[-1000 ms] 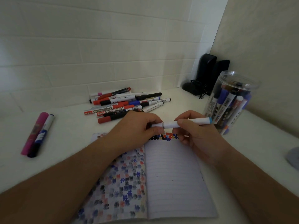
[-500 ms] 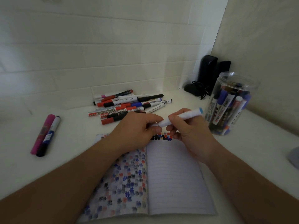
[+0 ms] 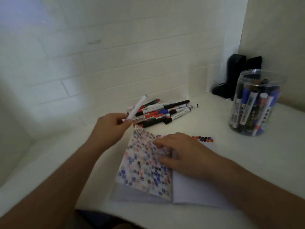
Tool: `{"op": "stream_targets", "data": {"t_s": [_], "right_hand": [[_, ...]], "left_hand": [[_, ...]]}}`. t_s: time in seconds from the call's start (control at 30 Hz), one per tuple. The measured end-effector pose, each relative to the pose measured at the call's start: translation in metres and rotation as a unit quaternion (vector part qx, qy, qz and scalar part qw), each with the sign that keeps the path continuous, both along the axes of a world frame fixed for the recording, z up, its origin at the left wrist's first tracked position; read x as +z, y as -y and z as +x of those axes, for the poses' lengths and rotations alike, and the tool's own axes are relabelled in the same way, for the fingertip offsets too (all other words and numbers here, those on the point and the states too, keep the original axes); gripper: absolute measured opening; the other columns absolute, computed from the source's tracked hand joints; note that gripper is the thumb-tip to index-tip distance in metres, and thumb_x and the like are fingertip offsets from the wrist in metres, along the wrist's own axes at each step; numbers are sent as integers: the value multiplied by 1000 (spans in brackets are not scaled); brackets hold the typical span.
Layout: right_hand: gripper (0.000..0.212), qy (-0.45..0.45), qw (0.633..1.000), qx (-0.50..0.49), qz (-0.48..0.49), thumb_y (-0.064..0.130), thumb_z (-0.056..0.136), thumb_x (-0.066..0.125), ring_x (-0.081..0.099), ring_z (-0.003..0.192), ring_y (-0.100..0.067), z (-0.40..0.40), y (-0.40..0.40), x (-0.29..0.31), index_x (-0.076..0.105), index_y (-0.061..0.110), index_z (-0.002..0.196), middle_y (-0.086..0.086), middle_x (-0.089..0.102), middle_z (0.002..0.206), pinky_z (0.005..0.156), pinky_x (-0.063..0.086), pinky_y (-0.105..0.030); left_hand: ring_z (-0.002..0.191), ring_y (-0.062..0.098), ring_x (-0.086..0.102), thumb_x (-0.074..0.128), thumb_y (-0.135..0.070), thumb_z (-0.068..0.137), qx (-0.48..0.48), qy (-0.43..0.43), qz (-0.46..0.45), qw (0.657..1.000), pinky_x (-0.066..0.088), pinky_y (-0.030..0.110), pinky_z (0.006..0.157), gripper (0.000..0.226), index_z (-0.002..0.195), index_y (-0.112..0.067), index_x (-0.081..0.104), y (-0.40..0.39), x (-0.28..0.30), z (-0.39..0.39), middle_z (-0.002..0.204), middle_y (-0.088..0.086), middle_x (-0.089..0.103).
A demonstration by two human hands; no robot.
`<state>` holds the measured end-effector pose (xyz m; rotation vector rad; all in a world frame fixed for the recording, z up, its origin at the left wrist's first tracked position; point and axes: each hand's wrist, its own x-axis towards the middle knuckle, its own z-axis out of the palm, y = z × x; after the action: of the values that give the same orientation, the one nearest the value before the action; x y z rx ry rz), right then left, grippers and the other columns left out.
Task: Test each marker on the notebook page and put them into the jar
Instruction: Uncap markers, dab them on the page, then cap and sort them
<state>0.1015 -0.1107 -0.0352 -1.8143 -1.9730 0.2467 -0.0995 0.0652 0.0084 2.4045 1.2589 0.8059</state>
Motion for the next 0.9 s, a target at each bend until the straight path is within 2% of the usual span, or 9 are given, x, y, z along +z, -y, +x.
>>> {"op": "stream_targets", "data": {"t_s": [0.1, 0.2, 0.27, 0.4, 0.5, 0.57, 0.67, 0.73, 0.9], "right_hand": [[53, -4, 1000, 11, 14, 52, 100, 60, 44, 128, -7, -1, 0, -1, 46, 43, 150, 17, 54, 142, 110, 39, -31], [52, 3, 1000, 8, 0, 54, 100, 58, 41, 132, -8, -3, 1, 0, 47, 43, 150, 18, 51, 146, 110, 35, -29], [54, 12, 1000, 12, -9, 58, 99, 57, 38, 133, -10, -6, 3, 0, 47, 43, 150, 17, 49, 150, 112, 34, -33], [54, 20, 999, 19, -19, 65, 96, 55, 34, 133, -9, -8, 4, -3, 53, 44, 145, 17, 46, 151, 111, 35, -35], [51, 8, 1000, 18, -18, 66, 96, 55, 33, 132, -7, -7, 4, -6, 56, 44, 142, 19, 46, 149, 110, 35, -33], [50, 8, 1000, 18, -16, 66, 96, 54, 33, 130, -6, -7, 3, -7, 57, 44, 141, 20, 47, 148, 111, 36, -35], [49, 9, 1000, 17, -20, 65, 97, 54, 33, 128, -6, -7, 1, -7, 58, 43, 141, 21, 46, 147, 110, 36, -34], [49, 10, 1000, 16, -22, 65, 97, 53, 33, 128, -5, -7, 1, -6, 58, 43, 140, 22, 46, 146, 109, 36, -33], [47, 21, 999, 19, -25, 65, 97, 52, 34, 126, -4, -7, 0, -6, 61, 42, 137, 22, 47, 143, 108, 39, -35]], "left_hand": [[71, 17, 65, 57, -42, 94, 96, -71, 57, 991, 54, 33, 74, 33, 127, -40, 60, -21, -9, -47, 77, -9, 68], [80, 19, 63, 47, -47, 89, 89, -199, 107, 970, 49, 35, 80, 39, 122, -36, 66, -27, -27, -71, 73, -11, 67], [90, 23, 60, 46, -48, 83, 79, -239, 114, 961, 42, 38, 84, 42, 116, -35, 68, -27, -38, -76, 77, -9, 66], [105, 35, 53, 51, -46, 77, 112, -206, 84, 969, 42, 44, 95, 41, 110, -29, 67, -30, -48, -76, 102, 5, 62], [124, 34, 39, 60, -27, 87, 103, -162, -14, 981, 33, 43, 111, 34, 121, -32, 61, -35, -46, -77, 130, 9, 41], [132, 29, 41, 55, -19, 92, 72, -150, -55, 985, 31, 39, 115, 42, 129, -39, 59, -40, -45, -80, 143, 6, 34], [139, 24, 43, 52, -13, 94, 108, -114, -51, 986, 28, 30, 116, 39, 129, -24, 68, -50, -50, -85, 147, 10, 42], [138, 29, 45, 49, -22, 92, 159, -111, -59, 979, 31, 34, 118, 43, 130, -18, 68, -57, -53, -91, 146, 12, 46], [132, 34, 49, 39, -35, 84, 167, -150, -69, 972, 35, 43, 118, 52, 128, -31, 67, -62, -53, -94, 149, 10, 41]]}}
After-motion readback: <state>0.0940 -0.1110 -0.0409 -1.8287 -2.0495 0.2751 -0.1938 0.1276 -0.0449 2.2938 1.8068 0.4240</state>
